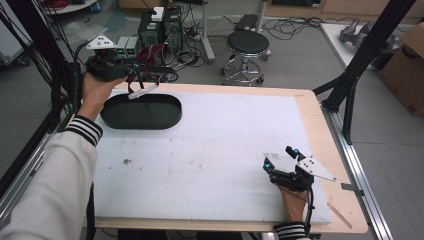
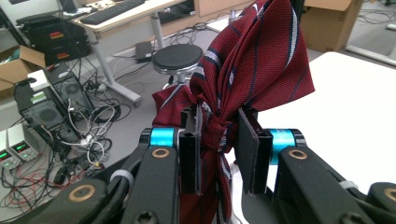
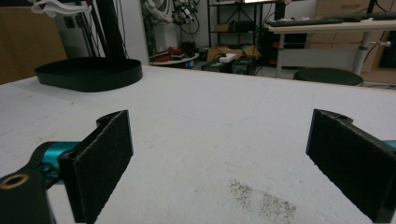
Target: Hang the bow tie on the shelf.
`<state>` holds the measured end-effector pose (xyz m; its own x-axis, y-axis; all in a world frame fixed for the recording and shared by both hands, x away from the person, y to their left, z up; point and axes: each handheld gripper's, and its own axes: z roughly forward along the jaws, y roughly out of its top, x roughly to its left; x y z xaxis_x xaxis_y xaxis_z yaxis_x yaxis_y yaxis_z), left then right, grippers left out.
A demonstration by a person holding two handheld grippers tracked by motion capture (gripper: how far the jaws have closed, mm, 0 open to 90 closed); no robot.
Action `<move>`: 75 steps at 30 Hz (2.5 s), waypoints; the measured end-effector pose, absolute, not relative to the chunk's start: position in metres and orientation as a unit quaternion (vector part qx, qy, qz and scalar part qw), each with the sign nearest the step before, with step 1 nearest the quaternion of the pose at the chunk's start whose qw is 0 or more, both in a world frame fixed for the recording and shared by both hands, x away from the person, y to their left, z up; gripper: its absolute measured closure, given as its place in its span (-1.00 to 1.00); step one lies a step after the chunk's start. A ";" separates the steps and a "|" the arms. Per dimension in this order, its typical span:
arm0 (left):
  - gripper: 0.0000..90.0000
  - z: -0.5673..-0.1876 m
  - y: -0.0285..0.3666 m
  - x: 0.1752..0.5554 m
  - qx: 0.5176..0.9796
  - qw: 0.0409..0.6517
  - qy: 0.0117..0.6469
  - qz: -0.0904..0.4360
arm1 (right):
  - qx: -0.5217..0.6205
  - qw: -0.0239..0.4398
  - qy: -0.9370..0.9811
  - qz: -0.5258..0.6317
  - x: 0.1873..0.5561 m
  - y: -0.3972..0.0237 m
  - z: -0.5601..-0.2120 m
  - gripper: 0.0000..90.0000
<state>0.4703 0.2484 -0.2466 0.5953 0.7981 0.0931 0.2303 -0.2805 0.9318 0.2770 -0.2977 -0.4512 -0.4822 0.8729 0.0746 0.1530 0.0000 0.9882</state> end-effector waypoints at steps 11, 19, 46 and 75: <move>0.60 -0.263 0.247 0.493 0.734 0.486 0.364 0.304 | 0.404 0.310 0.635 0.581 0.277 -0.298 -0.451 -0.86; 0.60 -0.272 0.253 0.500 0.725 0.483 0.383 0.306 | 0.404 0.310 0.635 0.581 0.277 -0.298 -0.451 -0.86; 0.50 -0.292 0.251 0.509 0.719 0.458 0.430 0.298 | 0.405 0.309 0.635 0.581 0.276 -0.298 -0.451 -0.86; -0.72 -0.279 0.272 0.465 0.681 0.541 0.396 0.293 | 0.405 0.308 0.636 0.580 0.276 -0.297 -0.451 -0.86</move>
<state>0.4652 0.2717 -0.2786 0.5147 0.8569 -0.0304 0.2232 -0.0997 0.9697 0.2760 -0.2967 -0.4511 -0.4817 0.8727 0.0792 0.1577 -0.0026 0.9875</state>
